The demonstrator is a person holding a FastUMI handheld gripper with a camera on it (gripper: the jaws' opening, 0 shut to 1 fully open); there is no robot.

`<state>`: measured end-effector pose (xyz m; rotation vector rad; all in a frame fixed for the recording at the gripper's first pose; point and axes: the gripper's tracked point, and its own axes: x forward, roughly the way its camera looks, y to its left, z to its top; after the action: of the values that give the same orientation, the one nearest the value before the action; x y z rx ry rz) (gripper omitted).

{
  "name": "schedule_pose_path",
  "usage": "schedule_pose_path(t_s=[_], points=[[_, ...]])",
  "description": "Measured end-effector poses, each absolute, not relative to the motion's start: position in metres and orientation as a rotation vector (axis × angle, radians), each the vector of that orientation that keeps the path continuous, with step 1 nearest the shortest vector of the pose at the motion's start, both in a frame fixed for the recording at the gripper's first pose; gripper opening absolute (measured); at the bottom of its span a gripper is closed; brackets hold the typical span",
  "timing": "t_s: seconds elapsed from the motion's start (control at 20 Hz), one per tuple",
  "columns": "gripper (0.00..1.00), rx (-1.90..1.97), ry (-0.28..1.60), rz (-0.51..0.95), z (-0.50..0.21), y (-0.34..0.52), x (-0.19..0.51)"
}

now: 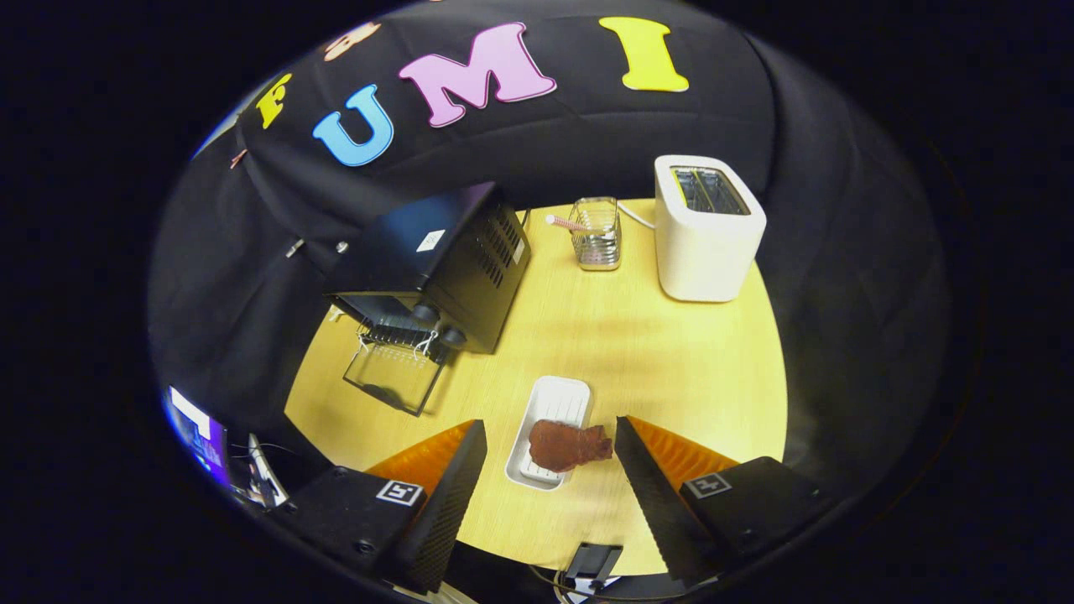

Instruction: Open the toaster oven, put the food inside, and close the toaster oven door.

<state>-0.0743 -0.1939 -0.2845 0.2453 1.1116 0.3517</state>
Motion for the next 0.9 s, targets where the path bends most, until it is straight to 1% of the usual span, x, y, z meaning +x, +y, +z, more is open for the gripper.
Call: schedule_pose_path(t_s=[0.25, 0.35, 0.4, 0.45, 0.5, 0.55, 0.6, 0.65, 0.7, 0.75, 0.85, 0.9], points=[[0.96, 0.282, 1.242, 0.374, -0.344, -0.215, -0.08], [0.91, 0.338, 1.273, 0.385, -0.359, -0.211, -0.079], [0.91, 0.363, 1.288, 0.396, -0.365, -0.207, -0.08], [0.85, 0.373, 1.298, 0.399, -0.371, -0.206, -0.08], [0.77, 0.375, 1.31, 0.395, -0.38, -0.207, -0.08], [0.63, 0.391, 1.325, 0.399, -0.383, -0.205, -0.081], [0.6, 0.414, 1.342, 0.41, -0.384, -0.202, -0.084], [0.49, 0.437, 1.357, 0.429, -0.383, -0.199, -0.087], [0.42, 0.449, 1.364, 0.436, -0.383, -0.199, -0.088], [0.24, 0.475, 1.368, 0.441, -0.379, -0.195, -0.089], [0.17, 0.448, 1.331, 0.453, -0.373, -0.198, -0.088], [0.17, 0.434, 1.316, 0.444, -0.37, -0.2, -0.087]])
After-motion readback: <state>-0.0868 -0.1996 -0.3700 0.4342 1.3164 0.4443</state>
